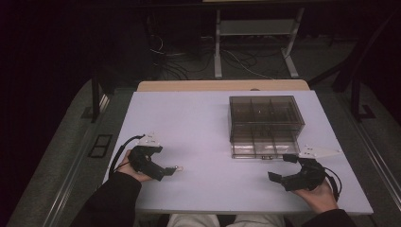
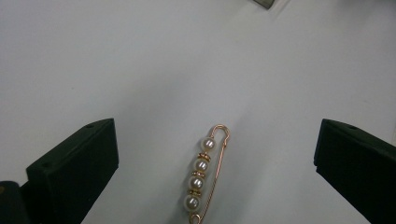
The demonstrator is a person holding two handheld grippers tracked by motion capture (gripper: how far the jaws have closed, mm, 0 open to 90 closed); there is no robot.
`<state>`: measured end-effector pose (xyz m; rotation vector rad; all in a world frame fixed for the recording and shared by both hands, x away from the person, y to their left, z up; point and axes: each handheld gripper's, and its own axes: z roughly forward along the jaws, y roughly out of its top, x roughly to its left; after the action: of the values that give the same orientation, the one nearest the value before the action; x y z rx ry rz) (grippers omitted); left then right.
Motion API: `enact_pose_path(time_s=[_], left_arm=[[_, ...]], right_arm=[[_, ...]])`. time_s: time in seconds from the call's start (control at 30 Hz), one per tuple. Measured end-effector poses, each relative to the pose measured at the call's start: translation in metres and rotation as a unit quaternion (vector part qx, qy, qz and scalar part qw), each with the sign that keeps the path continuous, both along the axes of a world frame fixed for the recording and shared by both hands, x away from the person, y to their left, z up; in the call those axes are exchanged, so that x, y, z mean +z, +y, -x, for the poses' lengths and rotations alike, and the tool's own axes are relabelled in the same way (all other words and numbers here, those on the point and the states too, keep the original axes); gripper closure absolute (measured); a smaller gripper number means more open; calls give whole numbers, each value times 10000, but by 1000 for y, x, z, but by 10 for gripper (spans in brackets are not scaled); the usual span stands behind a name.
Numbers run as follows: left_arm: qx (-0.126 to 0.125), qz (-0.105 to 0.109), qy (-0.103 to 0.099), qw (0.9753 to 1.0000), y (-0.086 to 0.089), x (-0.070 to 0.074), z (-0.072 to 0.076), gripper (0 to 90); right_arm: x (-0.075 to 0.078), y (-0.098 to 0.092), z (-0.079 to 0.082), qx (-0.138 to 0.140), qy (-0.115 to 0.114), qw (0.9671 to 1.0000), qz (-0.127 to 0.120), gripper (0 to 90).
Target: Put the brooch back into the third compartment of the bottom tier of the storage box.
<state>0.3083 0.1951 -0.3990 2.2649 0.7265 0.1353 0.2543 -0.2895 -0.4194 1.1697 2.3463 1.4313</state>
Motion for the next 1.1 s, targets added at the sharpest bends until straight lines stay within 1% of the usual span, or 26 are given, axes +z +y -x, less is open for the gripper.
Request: enact_pose_path(time_s=[0.13,0.17,0.23,0.27,0.3,0.33,0.37,0.43,0.5,0.6,0.73,0.83,0.87,0.9,1.03,1.1], left_arm=[[-54,-114,55,9999,-1,-2,-2,0],[-95,-189,69,9998,-1,-2,-3,0],[-125,-253,116,9995,-2,-4,-4,0],[-147,-323,140,9993,-3,-5,-6,0],[-147,-323,140,9993,-3,-5,-6,0],[-171,-382,194,9989,-3,-7,-7,0],[-195,-421,201,9987,-3,-8,-7,0],[-191,-438,230,9986,-4,-9,-7,0],[-262,-520,258,9980,-5,-10,-9,0],[-338,-568,339,9972,-7,-13,-9,0],[-448,-698,440,9956,-10,-17,-9,0],[-516,-769,462,9946,-12,-19,-9,0],[-539,-805,442,9943,-12,-19,-8,10],[-593,-849,417,9937,-12,-19,-8,48],[-654,-851,478,9931,-12,-20,-8,82],[-657,-827,497,9932,-12,-20,-8,105]], right_arm=[[0,0,0,6,3,10000,11,3],[0,0,0,8,2,10000,10,3],[0,0,0,7,2,10000,8,3],[0,0,0,12,2,10000,14,3],[0,0,0,10,-2,10000,19,3],[0,0,0,13,-2,10000,21,3],[0,1,0,10,4,10000,18,3],[0,1,0,18,-1,10000,23,3],[0,1,0,14,-3,10000,25,3],[0,1,0,20,1,10000,29,3],[0,1,0,26,6,10000,26,3],[0,1,0,23,23,10000,25,3],[0,1,0,23,23,10000,26,3],[0,1,0,26,6,10000,31,3],[0,1,0,23,22,10000,30,3],[0,1,0,21,39,10000,33,3]])
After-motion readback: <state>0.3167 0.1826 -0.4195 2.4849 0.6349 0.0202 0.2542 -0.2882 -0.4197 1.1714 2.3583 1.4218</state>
